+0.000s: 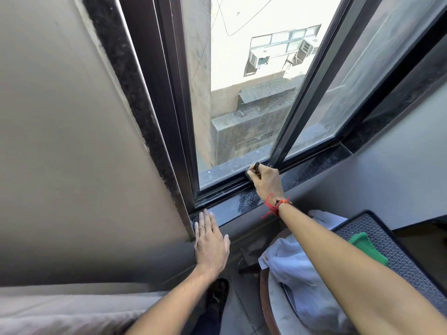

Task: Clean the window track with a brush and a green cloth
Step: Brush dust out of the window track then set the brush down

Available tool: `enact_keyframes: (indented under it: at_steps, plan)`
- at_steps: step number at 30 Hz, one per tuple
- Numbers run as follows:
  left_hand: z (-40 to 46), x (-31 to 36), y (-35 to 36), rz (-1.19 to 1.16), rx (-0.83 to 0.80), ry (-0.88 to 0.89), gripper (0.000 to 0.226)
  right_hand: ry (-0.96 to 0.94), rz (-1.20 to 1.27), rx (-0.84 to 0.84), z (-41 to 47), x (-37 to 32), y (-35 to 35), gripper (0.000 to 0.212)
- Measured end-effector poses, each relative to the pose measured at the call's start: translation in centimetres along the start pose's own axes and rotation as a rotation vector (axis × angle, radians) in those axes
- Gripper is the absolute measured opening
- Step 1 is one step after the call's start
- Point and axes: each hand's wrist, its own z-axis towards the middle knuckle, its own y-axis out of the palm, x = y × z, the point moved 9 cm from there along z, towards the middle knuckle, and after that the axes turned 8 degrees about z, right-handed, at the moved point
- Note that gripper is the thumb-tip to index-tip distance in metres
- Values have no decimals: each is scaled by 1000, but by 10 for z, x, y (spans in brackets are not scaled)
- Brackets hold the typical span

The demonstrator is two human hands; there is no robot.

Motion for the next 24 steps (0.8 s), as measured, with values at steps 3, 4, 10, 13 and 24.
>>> enact_keyframes:
  at_steps: [3,4,10,13,24]
  plan:
    - [1,0,0,-13,-9,1,87,97,183,-24,-5,5,10,15]
    - [1,0,-1,-21,-13,3,87,138,256,-44,-7,7,15,17]
    - [4,6,-15,-24,1,9,80,497,846,-31,-22,39,30,23]
    - [14,31,-36,-13,123,132,75,578,1055,47,-24,63,4,11]
    - [101,178,-20,118,28,595,69,762,879,295,14,193,-92,14]
